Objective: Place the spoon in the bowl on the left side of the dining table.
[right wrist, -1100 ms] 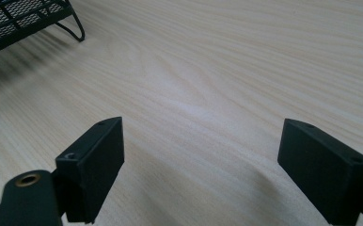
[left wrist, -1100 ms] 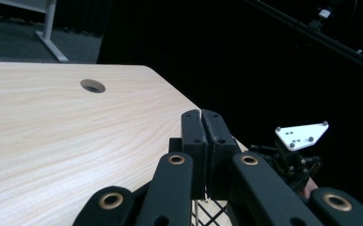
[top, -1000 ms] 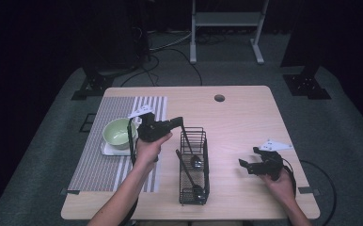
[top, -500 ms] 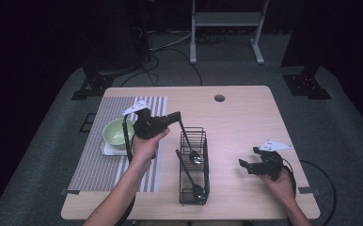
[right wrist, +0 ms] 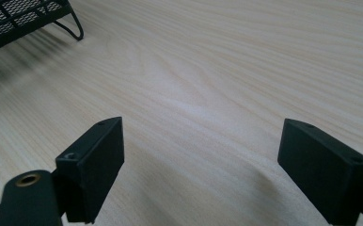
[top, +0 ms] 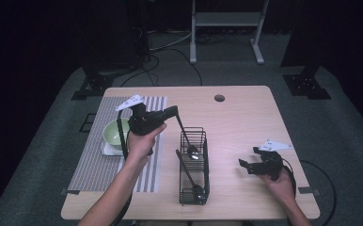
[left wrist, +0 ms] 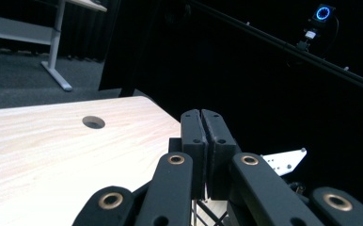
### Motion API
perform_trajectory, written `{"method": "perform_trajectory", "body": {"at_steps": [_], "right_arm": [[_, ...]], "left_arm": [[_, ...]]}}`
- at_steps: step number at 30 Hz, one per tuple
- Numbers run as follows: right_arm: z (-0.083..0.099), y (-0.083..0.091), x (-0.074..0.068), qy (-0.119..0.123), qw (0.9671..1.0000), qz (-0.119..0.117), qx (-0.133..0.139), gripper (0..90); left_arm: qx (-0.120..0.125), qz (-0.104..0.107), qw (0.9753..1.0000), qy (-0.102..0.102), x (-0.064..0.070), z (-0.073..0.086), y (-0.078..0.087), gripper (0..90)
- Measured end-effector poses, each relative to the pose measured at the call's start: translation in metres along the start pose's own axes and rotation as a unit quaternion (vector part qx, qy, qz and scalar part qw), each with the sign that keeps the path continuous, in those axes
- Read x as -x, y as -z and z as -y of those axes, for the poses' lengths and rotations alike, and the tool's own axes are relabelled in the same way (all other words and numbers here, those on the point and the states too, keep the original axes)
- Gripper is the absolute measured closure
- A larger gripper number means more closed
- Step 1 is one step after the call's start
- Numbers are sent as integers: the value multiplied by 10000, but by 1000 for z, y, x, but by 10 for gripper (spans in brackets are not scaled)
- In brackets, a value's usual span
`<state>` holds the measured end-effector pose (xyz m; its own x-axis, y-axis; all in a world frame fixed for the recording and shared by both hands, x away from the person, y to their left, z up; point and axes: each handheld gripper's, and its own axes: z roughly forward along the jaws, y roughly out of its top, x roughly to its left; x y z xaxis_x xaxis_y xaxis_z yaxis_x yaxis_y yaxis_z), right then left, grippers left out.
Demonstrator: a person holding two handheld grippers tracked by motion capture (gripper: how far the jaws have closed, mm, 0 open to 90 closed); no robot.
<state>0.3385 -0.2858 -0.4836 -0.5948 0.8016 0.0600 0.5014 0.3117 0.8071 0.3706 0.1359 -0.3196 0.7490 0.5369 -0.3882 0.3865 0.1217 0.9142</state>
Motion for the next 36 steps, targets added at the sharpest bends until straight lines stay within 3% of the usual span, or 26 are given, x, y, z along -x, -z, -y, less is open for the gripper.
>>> {"method": "perform_trajectory", "body": {"at_steps": [36], "right_arm": [[0,0,0,-18,10000,14,-12,140]], "left_arm": [[399,-265,9988,14,-4,-30,29,890]]}}
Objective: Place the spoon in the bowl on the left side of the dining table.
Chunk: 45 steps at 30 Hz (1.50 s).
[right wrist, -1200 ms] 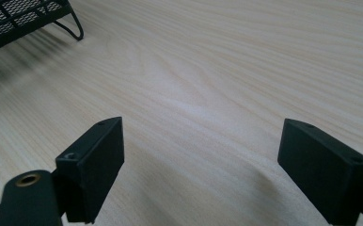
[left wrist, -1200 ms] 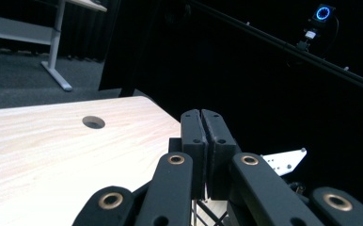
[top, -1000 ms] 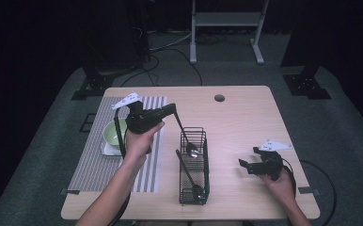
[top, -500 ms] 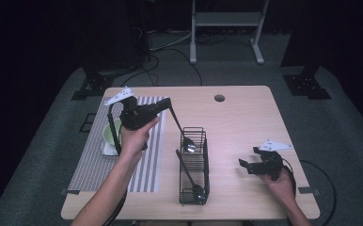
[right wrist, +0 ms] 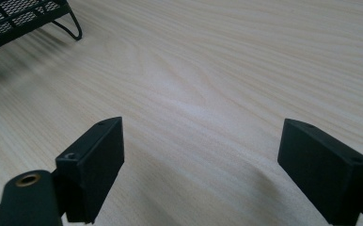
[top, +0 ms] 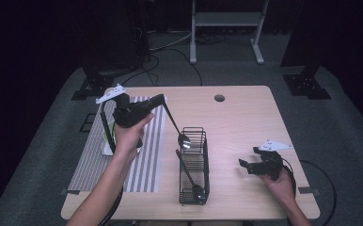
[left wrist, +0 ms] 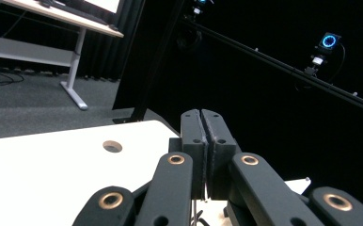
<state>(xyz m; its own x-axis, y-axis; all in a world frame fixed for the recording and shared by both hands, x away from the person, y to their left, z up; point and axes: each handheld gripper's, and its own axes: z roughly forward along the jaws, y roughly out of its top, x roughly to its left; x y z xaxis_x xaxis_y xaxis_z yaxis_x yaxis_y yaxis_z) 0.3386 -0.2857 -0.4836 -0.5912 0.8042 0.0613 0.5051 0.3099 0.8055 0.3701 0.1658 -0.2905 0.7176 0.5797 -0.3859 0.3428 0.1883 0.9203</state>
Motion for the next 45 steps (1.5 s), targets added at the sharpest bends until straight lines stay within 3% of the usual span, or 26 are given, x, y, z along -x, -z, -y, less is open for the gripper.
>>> {"method": "perform_trajectory", "body": {"at_steps": [17,45], "right_arm": [[0,0,0,8,10000,3,-14,140],[0,0,0,13,10000,20,-7,140]], "left_arm": [[165,-100,9997,143,-9,-5,15,890],[185,-624,9978,130,-34,-2,43,888]]}}
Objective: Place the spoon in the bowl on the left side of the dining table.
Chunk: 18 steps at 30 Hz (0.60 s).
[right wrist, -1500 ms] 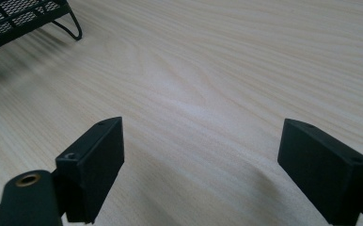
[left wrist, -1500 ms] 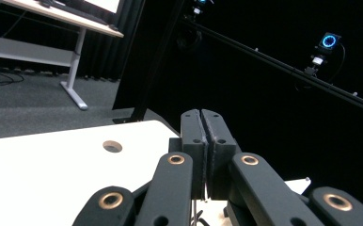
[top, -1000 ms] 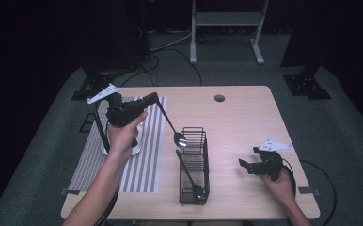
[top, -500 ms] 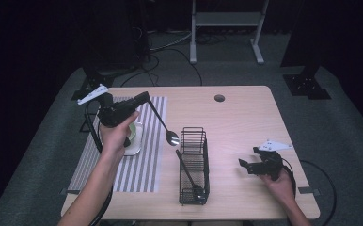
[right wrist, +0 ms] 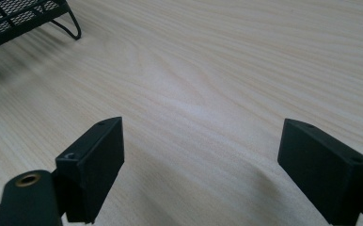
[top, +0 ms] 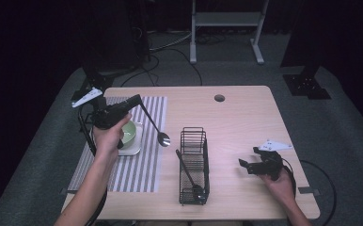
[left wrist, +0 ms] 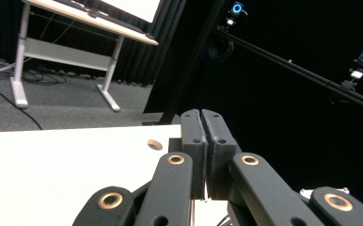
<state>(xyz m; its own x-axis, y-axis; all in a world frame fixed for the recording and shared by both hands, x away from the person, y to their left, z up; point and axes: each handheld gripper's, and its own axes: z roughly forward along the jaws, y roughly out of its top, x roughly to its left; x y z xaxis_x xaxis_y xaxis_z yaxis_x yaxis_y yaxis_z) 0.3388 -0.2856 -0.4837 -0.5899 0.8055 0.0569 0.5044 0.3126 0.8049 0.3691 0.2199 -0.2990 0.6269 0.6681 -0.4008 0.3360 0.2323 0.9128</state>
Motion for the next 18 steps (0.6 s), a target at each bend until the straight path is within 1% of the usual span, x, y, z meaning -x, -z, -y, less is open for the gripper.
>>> {"method": "perform_trajectory", "body": {"at_steps": [3,7,12,13,15,18], "right_arm": [[0,0,0,-3,10000,1,-4,140],[0,0,0,11,10000,7,3,140],[0,0,0,2,10000,7,0,140],[0,0,0,0,10000,6,1,140],[0,0,0,-8,10000,2,4,140],[0,0,0,-7,10000,1,4,140]], "left_arm": [[-15,-101,9999,-35,-4,0,4,889],[-24,-174,9998,-58,-7,0,5,889],[-11,-302,9995,-48,-13,0,9,889],[-11,-302,9995,-48,-13,0,9,888],[-4,-376,9993,-26,-17,1,10,889],[2,-418,9991,-2,-20,1,12,889]]}}
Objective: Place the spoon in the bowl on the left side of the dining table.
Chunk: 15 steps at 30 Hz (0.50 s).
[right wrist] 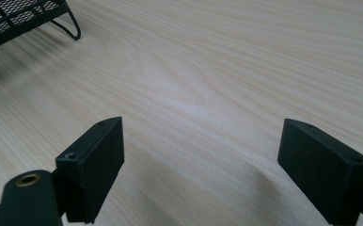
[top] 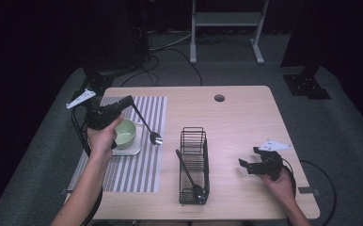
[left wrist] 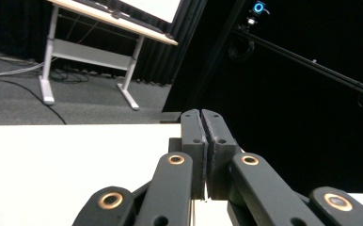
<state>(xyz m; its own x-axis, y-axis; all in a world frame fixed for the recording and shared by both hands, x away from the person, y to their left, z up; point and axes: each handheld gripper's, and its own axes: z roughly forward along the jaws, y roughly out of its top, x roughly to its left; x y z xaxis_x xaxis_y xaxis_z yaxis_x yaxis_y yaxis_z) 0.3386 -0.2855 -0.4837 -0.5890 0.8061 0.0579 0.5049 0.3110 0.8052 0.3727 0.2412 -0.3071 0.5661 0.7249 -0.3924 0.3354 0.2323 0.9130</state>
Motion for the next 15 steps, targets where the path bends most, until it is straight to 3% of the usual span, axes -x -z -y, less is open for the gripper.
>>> {"method": "perform_trajectory", "body": {"at_steps": [15], "right_arm": [[0,0,0,2,10000,9,-6,140]], "left_arm": [[-30,-353,9993,67,-21,5,8,888]]}}
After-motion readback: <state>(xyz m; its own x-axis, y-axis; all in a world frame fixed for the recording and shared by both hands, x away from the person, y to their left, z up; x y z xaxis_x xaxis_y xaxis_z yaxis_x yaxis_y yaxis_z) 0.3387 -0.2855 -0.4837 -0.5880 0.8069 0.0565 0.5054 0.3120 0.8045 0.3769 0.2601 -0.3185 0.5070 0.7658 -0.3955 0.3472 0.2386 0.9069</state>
